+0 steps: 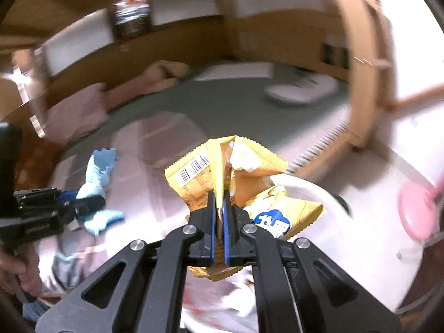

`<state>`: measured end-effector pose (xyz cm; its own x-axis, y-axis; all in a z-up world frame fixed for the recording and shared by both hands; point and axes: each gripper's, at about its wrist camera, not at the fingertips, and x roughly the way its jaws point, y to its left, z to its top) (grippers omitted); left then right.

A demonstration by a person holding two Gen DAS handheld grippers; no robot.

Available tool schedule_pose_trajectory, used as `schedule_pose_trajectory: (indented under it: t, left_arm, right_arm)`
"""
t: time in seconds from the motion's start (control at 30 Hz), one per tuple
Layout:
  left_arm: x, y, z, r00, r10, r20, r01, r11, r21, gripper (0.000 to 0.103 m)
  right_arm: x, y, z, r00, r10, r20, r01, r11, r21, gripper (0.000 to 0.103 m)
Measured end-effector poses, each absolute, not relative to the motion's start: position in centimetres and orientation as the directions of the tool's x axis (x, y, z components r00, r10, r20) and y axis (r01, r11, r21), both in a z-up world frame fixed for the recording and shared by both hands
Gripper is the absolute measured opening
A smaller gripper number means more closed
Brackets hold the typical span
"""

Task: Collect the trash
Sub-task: 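Carry the cloth and snack bag over the white bin and open both tools, then bring both open tools back over the remaining items on the sheet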

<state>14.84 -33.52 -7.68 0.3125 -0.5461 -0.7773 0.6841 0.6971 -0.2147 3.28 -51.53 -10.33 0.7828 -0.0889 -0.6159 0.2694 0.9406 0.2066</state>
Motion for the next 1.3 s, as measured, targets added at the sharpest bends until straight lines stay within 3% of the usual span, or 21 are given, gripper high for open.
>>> schedule_pose_trajectory:
  t: [0.07, 0.1, 0.13, 0.17, 0.2, 0.37, 0.47, 0.6, 0.67, 0.8, 0.93, 1.07, 1.17, 1.3]
  left_arm:
    - [14.2, -37.7, -8.4, 0.234, -0.558, -0.796, 0.743, 0.630, -0.224, 0.039]
    - [14.0, -39.5, -9.4, 0.191, -0.536, -0.822, 0.763, 0.608, -0.219, 0.049]
    - [14.0, -41.0, -10.4, 0.169, -0.495, -0.852, 0.779, 0.597, -0.191, 0.075]
    - [14.1, -41.5, -10.9, 0.190, -0.458, -0.868, 0.782, 0.606, -0.148, 0.084]
    - [14.3, -41.3, -11.1, 0.246, -0.423, -0.872, 0.765, 0.638, -0.094, 0.089]
    - [17.3, -32.1, -8.8, 0.382, -0.411, -0.828, 0.619, 0.779, -0.101, 0.093]
    - [18.6, -22.7, -6.7, 0.550, -0.293, -0.782, 0.434, 0.900, -0.033, 0.098]
    - [18.7, -11.6, -5.0, 0.669, -0.139, -0.730, 0.173, 0.984, -0.028, 0.098]
    - [18.0, -6.2, -4.9, 0.706, -0.060, -0.706, 0.031, 0.998, -0.053, 0.099]
    - [16.6, 1.3, -6.4, 0.716, -0.017, -0.698, -0.144, 0.975, -0.171, 0.099]
    - [16.3, 3.7, -9.0, 0.681, 0.009, -0.732, -0.200, 0.964, -0.174, 0.099]
    - [16.5, 3.7, -9.4, 0.680, -0.018, -0.733, -0.176, 0.966, -0.188, 0.099]
    - [16.0, 2.6, -9.4, 0.678, -0.030, -0.735, -0.138, 0.976, -0.168, 0.099]
    - [16.1, 1.3, -9.6, 0.670, -0.028, -0.742, -0.113, 0.984, -0.139, 0.099]
  right_arm:
    - [2.8, -53.6, -11.1, 0.757, -0.105, -0.645, 0.309, 0.927, 0.211, 0.011]
    - [2.8, -54.0, -11.2, 0.744, -0.103, -0.660, 0.316, 0.925, 0.212, 0.027]
    - [2.7, -54.6, -11.3, 0.736, -0.107, -0.669, 0.332, 0.918, 0.218, 0.041]
    - [2.3, -54.9, -11.1, 0.747, -0.115, -0.655, 0.344, 0.910, 0.232, 0.066]
    - [1.8, -55.1, -10.5, 0.770, -0.127, -0.625, 0.353, 0.901, 0.252, 0.074]
    - [2.8, -53.0, -9.3, 0.798, -0.099, -0.594, 0.304, 0.918, 0.256, 0.076]
    - [5.2, -49.3, -8.7, 0.812, -0.045, -0.582, 0.224, 0.945, 0.238, 0.077]
    - [9.8, -40.4, -7.9, 0.822, 0.099, -0.561, 0.036, 0.974, 0.225, 0.079]
    - [12.2, -35.1, -7.2, 0.813, 0.197, -0.548, -0.078, 0.970, 0.232, 0.079]
    - [15.3, -26.8, -5.9, 0.795, 0.301, -0.526, -0.227, 0.953, 0.203, 0.079]
    - [17.0, -22.8, -7.1, 0.829, 0.308, -0.467, -0.245, 0.950, 0.192, 0.083]
    - [17.7, -21.9, -10.4, 0.766, 0.272, -0.583, -0.220, 0.962, 0.161, 0.083]
    - [17.0, -21.6, -9.5, 0.806, 0.258, -0.533, -0.219, 0.966, 0.138, 0.083]
    - [17.1, -21.0, -9.9, 0.787, 0.268, -0.555, -0.228, 0.963, 0.142, 0.083]
